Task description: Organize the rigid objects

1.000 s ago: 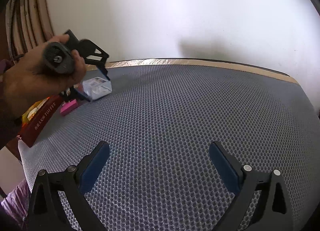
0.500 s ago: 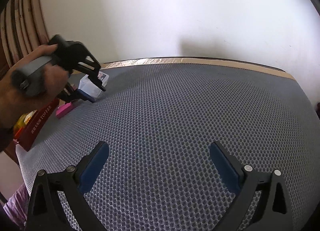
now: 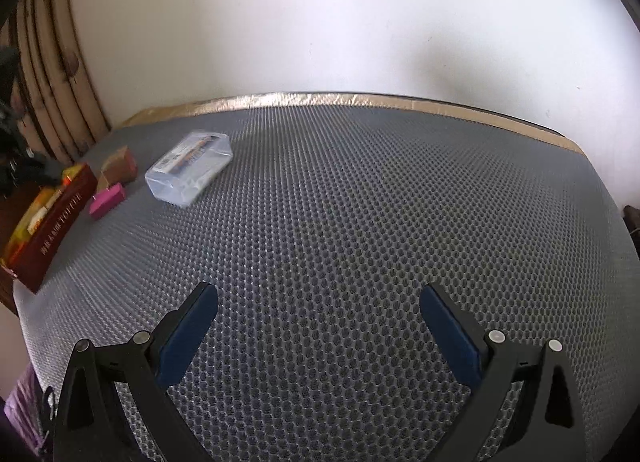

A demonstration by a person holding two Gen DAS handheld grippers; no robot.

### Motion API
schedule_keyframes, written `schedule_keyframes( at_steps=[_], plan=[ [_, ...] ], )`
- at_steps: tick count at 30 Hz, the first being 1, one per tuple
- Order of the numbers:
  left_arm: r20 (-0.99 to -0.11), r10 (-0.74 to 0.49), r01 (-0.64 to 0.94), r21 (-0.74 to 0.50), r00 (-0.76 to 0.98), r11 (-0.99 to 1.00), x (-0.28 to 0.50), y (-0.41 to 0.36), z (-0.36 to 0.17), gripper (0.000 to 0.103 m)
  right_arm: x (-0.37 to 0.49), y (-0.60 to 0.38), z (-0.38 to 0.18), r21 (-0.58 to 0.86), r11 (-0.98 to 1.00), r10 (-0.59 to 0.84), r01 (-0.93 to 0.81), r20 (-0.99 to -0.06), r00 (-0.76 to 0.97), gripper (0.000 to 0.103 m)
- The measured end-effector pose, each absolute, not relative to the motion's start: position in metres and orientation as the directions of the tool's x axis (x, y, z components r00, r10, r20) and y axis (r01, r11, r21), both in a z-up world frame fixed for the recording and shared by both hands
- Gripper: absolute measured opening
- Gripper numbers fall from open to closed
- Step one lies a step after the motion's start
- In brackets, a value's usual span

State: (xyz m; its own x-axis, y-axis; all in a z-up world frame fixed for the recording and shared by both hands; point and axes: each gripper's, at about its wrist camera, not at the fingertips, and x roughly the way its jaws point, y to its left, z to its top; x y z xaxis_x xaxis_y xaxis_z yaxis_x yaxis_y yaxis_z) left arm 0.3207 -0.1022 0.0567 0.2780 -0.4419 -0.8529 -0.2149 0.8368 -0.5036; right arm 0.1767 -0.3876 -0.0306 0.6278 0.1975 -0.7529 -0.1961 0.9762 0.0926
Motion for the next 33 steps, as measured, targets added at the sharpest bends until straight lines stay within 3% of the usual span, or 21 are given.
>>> schedule_keyframes(
  at_steps=[1, 2, 5, 9, 18, 21, 24, 27, 30, 33],
  plan=[
    [-0.862, -0.434, -0.167, -0.483, 0.261, 0.859, 0.324, -0.114, 0.063, 0.054, 0.178, -0.386, -0.031, 0.081, 0.977, 0.187, -0.195, -0.759, 0.624, 0.101],
    [-0.871, -0.425, -0.130, -0.464, 0.248, 0.876, 0.328, -0.123, 0.065, 0.059, 0.179, -0.384, -0.033, 0.073, 0.978, 0.180, -0.193, -0.762, 0.622, 0.101],
    [-0.899, -0.376, -0.065, -0.399, 0.227, 0.915, 0.357, -0.150, 0.061, 0.059, 0.179, -0.384, -0.033, 0.074, 0.980, 0.175, -0.184, -0.761, 0.625, 0.101],
    [-0.957, -0.223, -0.037, -0.233, 0.186, 0.972, 0.374, -0.148, 0.051, 0.059, 0.180, -0.385, -0.033, 0.076, 0.981, 0.173, -0.180, -0.761, 0.626, 0.101],
    [-0.964, -0.253, -0.002, -0.254, 0.077, 0.967, 0.408, -0.168, 0.000, 0.060, 0.178, -0.387, -0.032, 0.088, 0.978, 0.191, -0.192, -0.756, 0.626, 0.101],
    [-0.965, -0.256, 0.011, -0.256, 0.055, 0.967, 0.411, -0.173, -0.012, 0.069, 0.178, -0.388, -0.032, 0.088, 0.978, 0.190, -0.190, -0.755, 0.628, 0.101],
    [-0.972, -0.237, 0.022, -0.237, 0.001, 0.971, 0.413, -0.176, -0.031, 0.069, 0.177, -0.389, -0.032, 0.088, 0.979, 0.187, -0.186, -0.755, 0.628, 0.101],
    [-0.966, -0.251, 0.062, -0.247, 0.056, 0.967, 0.403, -0.179, -0.018, 0.067, 0.178, -0.390, -0.032, 0.089, 0.979, 0.185, -0.183, -0.758, 0.626, 0.101],
    [-0.932, -0.355, 0.056, -0.351, 0.074, 0.935, 0.381, -0.175, 0.000, 0.067, 0.179, -0.391, -0.032, 0.090, 0.980, 0.181, -0.176, -0.762, 0.622, 0.101],
    [-0.905, -0.372, 0.078, -0.364, 0.206, 0.928, 0.333, -0.160, 0.043, 0.067, 0.179, -0.391, -0.033, 0.085, 0.982, 0.174, -0.171, -0.766, 0.619, 0.101]
  ],
)
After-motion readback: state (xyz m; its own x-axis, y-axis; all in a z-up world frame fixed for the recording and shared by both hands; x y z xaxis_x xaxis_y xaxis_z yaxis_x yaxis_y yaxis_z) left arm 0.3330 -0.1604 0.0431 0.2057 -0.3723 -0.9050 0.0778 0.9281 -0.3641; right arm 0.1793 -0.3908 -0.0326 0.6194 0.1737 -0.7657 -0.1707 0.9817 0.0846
